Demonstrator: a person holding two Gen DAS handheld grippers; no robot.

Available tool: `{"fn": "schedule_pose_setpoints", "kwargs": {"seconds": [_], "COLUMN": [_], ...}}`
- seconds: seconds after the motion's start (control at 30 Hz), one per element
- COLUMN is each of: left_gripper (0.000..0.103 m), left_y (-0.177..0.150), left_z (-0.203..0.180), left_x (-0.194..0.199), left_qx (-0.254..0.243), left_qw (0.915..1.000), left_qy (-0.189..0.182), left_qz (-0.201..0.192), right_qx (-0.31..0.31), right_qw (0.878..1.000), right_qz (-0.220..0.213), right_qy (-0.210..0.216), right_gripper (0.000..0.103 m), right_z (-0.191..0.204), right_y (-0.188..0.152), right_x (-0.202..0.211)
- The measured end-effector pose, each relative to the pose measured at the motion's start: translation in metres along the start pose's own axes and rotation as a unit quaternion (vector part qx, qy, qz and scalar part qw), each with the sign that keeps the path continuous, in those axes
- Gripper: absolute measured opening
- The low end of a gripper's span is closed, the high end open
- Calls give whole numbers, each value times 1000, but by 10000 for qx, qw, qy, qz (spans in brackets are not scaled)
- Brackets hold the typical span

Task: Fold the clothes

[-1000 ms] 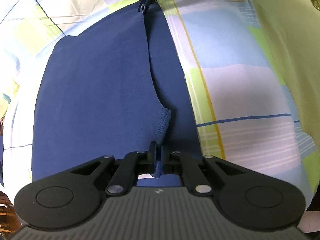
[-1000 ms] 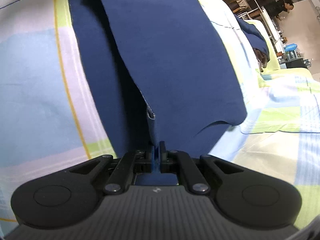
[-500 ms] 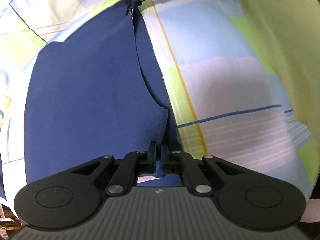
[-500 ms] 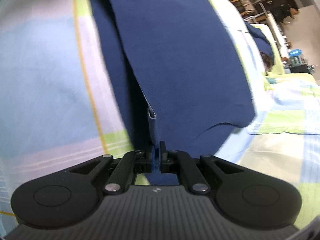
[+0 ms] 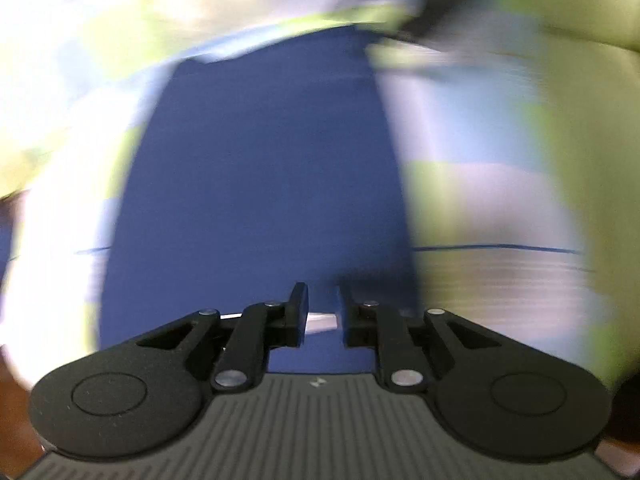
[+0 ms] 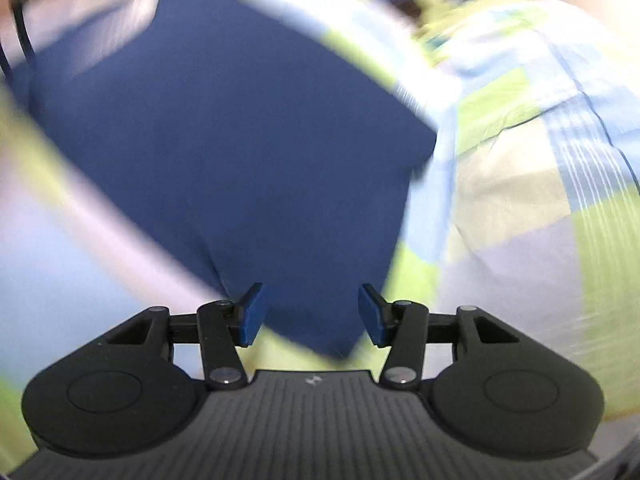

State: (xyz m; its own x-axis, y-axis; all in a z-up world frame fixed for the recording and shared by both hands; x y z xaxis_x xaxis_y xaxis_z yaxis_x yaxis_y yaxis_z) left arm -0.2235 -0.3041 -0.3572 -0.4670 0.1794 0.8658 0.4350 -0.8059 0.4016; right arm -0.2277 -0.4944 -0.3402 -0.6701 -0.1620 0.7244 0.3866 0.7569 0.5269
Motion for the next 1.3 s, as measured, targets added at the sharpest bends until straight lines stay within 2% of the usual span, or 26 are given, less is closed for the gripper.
{"fn": "schedule_pose_setpoints", "kwargs": {"seconds": [0.1,0.17,0.27,0.33,0.4,0.43,0.47,0.5,0.6,0.67,0.7,0.77,0.8,0.83,0.87,0.9,0.93,1.0,1.07,1.13,1.17,1.27,1.3], "left_gripper": [21,23,24,24,31,31,36,38,36,36,36,37,38,38,37,37,38,38,38,46,48,48,48], "left_y": [-3,-12,-38,-45,-43,-41,-42,-47,-59,-60,-61,-67,-74,-87,-96,-103,-110,-111,-107,-111,-115,-133,-136], "left_z": [50,80,100,99,99,100,103,104,109,117,121,135,137,138,138,139,140,140,146,147,146,139,138], "left_x": [-22,-42,-80,-81,-70,-62,-61,-67,-84,-78,-72,-57,-58,-64,-71,-76,-77,-69,-52,-45,-48,-76,-77], "left_qx": [-35,-88,-337,-773,-1038,-1104,-1124,-1209,-1405,-1619,-1699,-1915,-2075,-2366,-2559,-2658,-2791,-2877,-2663,-2478,-2465,-2355,-2348], "left_qw": [9982,9968,9956,9945,9937,9936,9932,9915,9862,9773,9732,9593,9536,9457,9419,9385,9327,9285,9278,9277,9291,9368,9377], "left_qy": [594,786,483,319,104,-98,-279,-436,-875,-1342,-1483,-1855,-1962,-2031,-1993,-1990,-1998,-2014,-2232,-2460,-2469,-2472,-2441], "left_qz": [-10,69,724,635,407,217,148,183,97,-262,-446,-934,-956,-922,-878,-949,-1112,-1203,-1360,-1323,-1230,-759,-781], "right_qx": [-543,-1009,-1858,-2384,-2839,-3285,-3664,-3852,-4224,-4503,-4706,-5054,-5106,-5235,-5372,-5533,-5790,-6092,-6296,-6388,-6397,-6500,-6576], "right_qw": [9985,9944,9808,9666,9534,9394,9253,9174,8956,8654,8463,8069,8015,7878,7756,7620,7431,7111,6829,6715,6703,6643,6596], "right_qz": [-88,309,562,765,607,428,342,379,909,1526,1581,1666,1623,1565,1584,1608,1686,1949,1940,1591,1517,1574,1632], "right_qy": [42,49,-188,-541,-817,-879,-916,-928,-1062,-1585,-1933,-2563,-2656,-2844,-2912,-2956,-2900,-2919,-3158,-3402,-3442,-3339,-3255], "right_gripper": [46,46,46,46,46,47,49,50,51,52,51,51,52,52,52,52,52,52,52,53,56,56,56], "right_z": [30,48,49,50,52,59,72,83,116,138,142,150,154,166,178,191,209,232,242,251,257,284,286], "right_y": [11,-2,-11,-3,16,33,50,61,68,67,76,93,99,112,120,126,130,130,141,163,170,171,166], "right_x": [-20,-38,-36,-26,-13,-4,-2,-6,-27,-42,-36,-23,-20,-16,-17,-21,-31,-45,-37,-19,-16,-25,-28]}}
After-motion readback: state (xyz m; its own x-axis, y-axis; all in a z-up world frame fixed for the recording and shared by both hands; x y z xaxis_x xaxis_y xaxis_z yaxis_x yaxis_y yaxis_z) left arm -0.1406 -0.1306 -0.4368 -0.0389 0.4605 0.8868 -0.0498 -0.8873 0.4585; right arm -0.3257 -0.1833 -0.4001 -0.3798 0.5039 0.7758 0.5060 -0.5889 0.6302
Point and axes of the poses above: each gripper's, at about its wrist camera, not at the fingertips, and x roughly against the way its jaws point, z to its left, y to its top, the point moved 6 cm from there along -x, roughly the way its jaws point, and after that the axes turned 4 degrees about -y, right-handed, at the moved point
